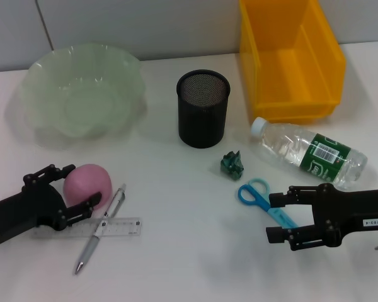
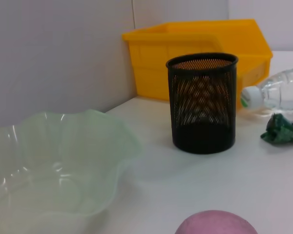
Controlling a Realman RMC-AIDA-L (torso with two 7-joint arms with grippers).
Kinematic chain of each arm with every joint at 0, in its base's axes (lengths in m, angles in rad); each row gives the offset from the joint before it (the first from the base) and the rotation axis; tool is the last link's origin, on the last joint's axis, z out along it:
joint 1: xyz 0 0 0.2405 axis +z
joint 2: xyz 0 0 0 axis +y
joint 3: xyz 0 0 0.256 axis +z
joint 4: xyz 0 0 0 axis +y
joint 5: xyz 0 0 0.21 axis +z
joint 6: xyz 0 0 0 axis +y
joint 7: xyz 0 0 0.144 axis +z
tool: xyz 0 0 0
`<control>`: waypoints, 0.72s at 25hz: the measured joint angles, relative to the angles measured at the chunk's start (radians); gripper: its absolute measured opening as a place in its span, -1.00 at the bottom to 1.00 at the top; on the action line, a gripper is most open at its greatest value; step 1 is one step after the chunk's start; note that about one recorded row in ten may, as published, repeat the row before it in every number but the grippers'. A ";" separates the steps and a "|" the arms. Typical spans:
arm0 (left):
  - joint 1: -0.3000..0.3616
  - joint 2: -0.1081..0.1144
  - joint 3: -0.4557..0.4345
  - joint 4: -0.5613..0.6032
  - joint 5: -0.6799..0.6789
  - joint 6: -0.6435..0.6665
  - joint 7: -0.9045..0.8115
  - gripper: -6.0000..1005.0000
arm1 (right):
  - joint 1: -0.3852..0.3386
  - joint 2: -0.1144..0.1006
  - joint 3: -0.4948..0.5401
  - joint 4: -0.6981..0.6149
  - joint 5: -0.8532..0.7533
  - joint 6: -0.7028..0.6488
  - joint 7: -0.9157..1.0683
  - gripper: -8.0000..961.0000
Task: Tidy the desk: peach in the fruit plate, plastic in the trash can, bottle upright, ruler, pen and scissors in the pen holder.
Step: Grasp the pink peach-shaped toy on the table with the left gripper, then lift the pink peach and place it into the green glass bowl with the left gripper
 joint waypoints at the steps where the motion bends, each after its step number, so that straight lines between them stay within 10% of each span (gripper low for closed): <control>1: 0.000 0.000 0.000 0.000 0.000 0.000 0.000 0.51 | 0.000 0.000 0.000 0.000 0.000 0.000 0.000 0.72; 7: -0.002 0.001 -0.008 0.005 -0.009 0.036 -0.015 0.50 | 0.000 0.000 0.000 -0.001 0.000 0.001 0.000 0.72; 12: -0.006 0.004 -0.010 0.004 -0.043 0.084 -0.017 0.05 | 0.001 0.000 0.000 -0.002 0.000 0.002 0.005 0.72; 18: -0.010 0.003 -0.012 -0.001 -0.375 0.190 0.019 -0.13 | 0.001 0.000 0.000 -0.003 0.000 0.001 0.010 0.72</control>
